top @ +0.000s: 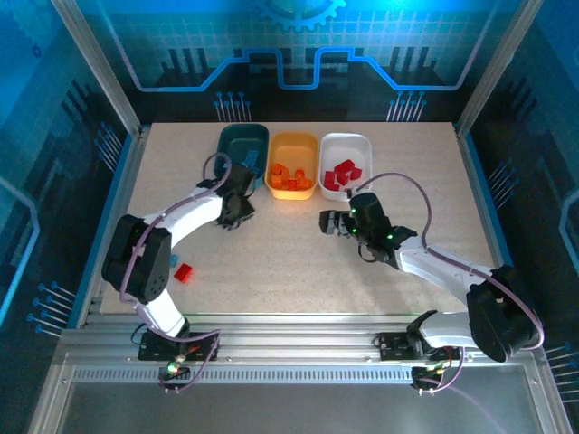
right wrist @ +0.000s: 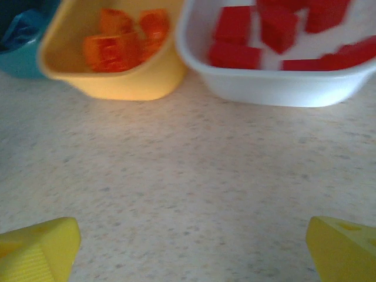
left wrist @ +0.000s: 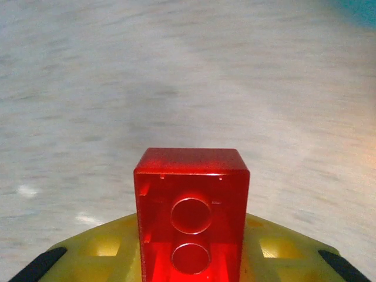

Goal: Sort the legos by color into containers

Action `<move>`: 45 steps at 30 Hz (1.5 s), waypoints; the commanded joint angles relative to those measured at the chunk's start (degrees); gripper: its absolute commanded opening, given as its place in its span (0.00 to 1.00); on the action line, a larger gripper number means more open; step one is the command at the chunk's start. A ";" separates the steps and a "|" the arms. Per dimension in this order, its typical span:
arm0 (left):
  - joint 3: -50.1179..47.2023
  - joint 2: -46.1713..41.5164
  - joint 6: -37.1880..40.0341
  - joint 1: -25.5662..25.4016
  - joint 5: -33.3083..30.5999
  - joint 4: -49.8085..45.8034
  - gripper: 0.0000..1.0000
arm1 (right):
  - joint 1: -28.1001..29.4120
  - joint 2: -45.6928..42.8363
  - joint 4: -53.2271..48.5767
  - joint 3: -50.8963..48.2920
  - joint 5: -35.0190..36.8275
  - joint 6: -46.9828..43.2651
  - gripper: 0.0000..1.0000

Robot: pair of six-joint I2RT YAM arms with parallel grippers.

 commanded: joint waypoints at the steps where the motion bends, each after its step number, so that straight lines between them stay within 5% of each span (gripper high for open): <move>1: 11.98 3.33 8.12 -6.22 4.31 0.57 0.30 | -7.76 -2.15 -5.51 -0.92 1.27 6.07 1.00; 5: 25.44 11.24 16.80 -11.13 13.21 4.61 0.30 | -16.33 -5.80 -4.42 -5.22 -3.19 10.79 1.00; 10: 35.29 21.44 19.77 -11.90 24.24 11.68 0.29 | -18.37 -11.72 -4.37 -7.44 -0.87 10.60 1.00; 17: 47.59 32.07 21.60 -12.40 28.28 16.14 0.30 | -21.12 -13.27 -2.75 -9.09 -3.71 10.86 1.00; 23: 62.63 41.69 21.76 -13.01 27.73 9.53 0.38 | -21.66 -12.47 -1.95 -9.18 -5.15 11.01 1.00; 27: 68.76 45.34 21.47 -13.04 26.65 6.37 0.86 | -22.00 -13.29 -2.30 -9.08 -5.45 10.69 1.00; 30: 69.00 43.57 22.54 -13.02 25.79 5.43 0.98 | -21.94 -14.29 -2.39 -9.26 -5.52 10.66 1.00; 34: 63.04 34.91 24.34 -13.01 20.66 3.06 0.98 | -21.95 -15.28 -2.07 -9.66 -6.27 10.72 1.00; 38: 41.25 15.32 20.89 -12.56 9.22 4.39 0.97 | -20.08 -15.30 -0.37 -9.98 -7.52 10.19 1.00; 42: 13.03 -7.80 5.07 -8.34 -1.39 -0.60 0.95 | -12.35 -13.30 -0.55 -7.89 -1.71 6.50 1.00; 45: -3.87 -22.78 -6.07 0.13 -0.61 -8.40 0.94 | -9.16 -11.17 -0.34 -6.52 -0.53 5.48 1.00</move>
